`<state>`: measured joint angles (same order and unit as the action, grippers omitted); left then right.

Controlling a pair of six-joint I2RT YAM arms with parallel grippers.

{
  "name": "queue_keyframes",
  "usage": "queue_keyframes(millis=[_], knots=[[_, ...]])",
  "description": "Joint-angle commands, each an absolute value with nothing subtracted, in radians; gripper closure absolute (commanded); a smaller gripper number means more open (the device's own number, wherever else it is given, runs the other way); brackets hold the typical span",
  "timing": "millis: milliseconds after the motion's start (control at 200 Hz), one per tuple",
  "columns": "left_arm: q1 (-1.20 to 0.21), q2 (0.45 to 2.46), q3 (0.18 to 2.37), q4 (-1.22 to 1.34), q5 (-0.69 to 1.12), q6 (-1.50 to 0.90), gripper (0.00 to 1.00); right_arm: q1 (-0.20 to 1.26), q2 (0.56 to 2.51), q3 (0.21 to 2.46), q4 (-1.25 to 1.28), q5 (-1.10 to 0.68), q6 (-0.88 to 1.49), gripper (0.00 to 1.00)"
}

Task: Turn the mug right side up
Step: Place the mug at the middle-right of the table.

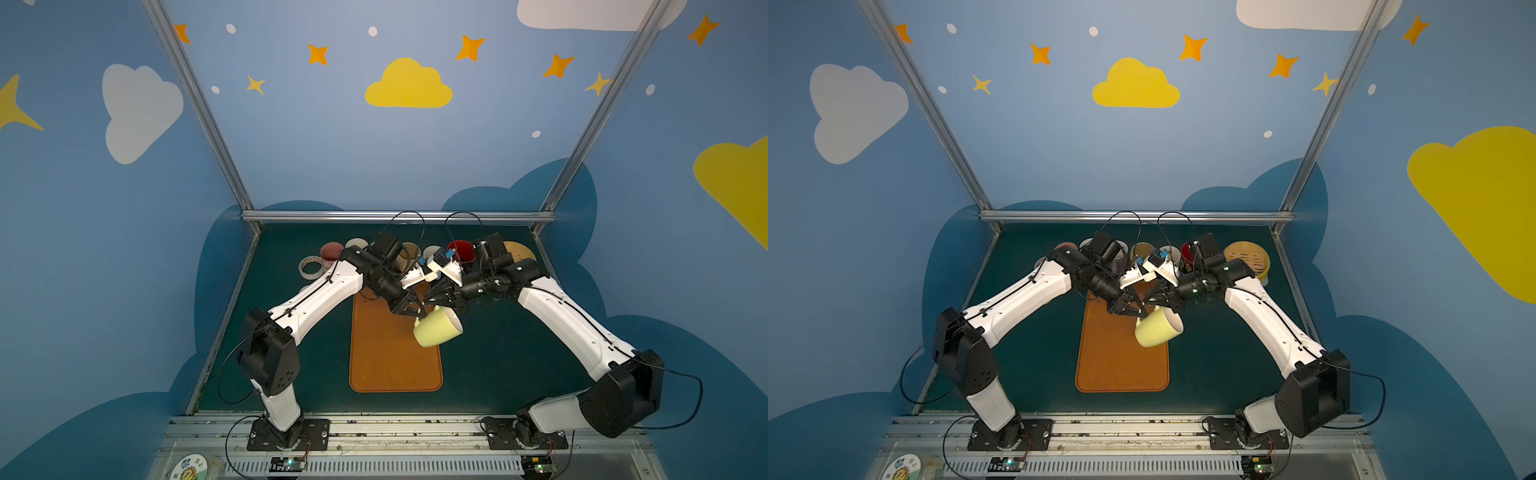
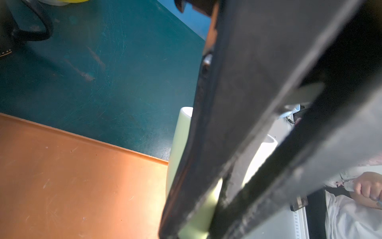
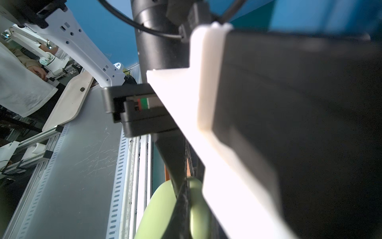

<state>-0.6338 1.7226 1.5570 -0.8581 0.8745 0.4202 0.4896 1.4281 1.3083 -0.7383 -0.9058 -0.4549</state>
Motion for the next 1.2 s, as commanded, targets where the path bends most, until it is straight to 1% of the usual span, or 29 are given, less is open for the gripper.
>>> queue_keyframes(millis=[0,80,95,155,200,230,290,401,516,631,726,856,1001,1107,1197], knots=[[-0.625,1.658,1.462,-0.645,0.807,0.325,0.97,0.503,1.396,1.328,-0.643,-0.963,-0.385,1.0],[-0.609,1.633,1.407,-0.574,0.754,0.265,0.97,0.506,1.392,1.327,-0.622,-0.936,-0.361,1.0],[-0.607,1.63,1.397,-0.563,0.748,0.253,0.97,0.506,1.391,1.326,-0.617,-0.927,-0.355,0.97],[-0.599,1.62,1.357,-0.512,0.71,0.206,0.97,0.505,1.389,1.324,-0.601,-0.913,-0.338,0.9],[-0.595,1.612,1.323,-0.471,0.678,0.179,0.97,0.505,1.383,1.317,-0.576,-0.884,-0.316,0.78],[-0.594,1.608,1.298,-0.441,0.659,0.161,0.97,0.503,1.377,1.307,-0.559,-0.864,-0.298,0.73],[-0.594,1.597,1.25,-0.376,0.626,0.123,0.96,0.503,1.357,1.282,-0.516,-0.827,-0.256,0.66],[-0.595,1.59,1.175,-0.256,0.584,0.065,0.97,0.5,1.308,1.224,-0.422,-0.755,-0.196,0.58],[-0.602,1.594,1.122,-0.148,0.484,0.019,0.97,0.499,1.257,1.167,-0.344,-0.693,-0.148,0.56],[-0.632,1.587,1.07,-0.032,0.392,0.017,0.97,0.5,1.197,1.114,-0.286,-0.601,-0.096,0.56],[-0.651,1.594,1.042,0.066,0.338,-0.011,0.97,0.499,1.118,1.045,-0.216,-0.465,-0.017,0.56],[-0.683,1.624,1.0,0.266,0.295,-0.069,0.97,0.497,0.942,0.888,-0.094,-0.251,0.106,0.55],[-0.747,1.717,0.993,0.487,0.254,-0.094,0.97,0.496,0.737,0.751,-0.054,-0.074,0.196,0.54],[-0.789,1.815,1.018,0.64,0.242,-0.105,0.96,0.496,0.614,0.7,-0.081,0.009,0.218,0.53],[-0.816,1.902,1.038,0.776,0.217,-0.118,0.97,0.495,0.527,0.677,-0.097,0.041,0.233,0.52]])
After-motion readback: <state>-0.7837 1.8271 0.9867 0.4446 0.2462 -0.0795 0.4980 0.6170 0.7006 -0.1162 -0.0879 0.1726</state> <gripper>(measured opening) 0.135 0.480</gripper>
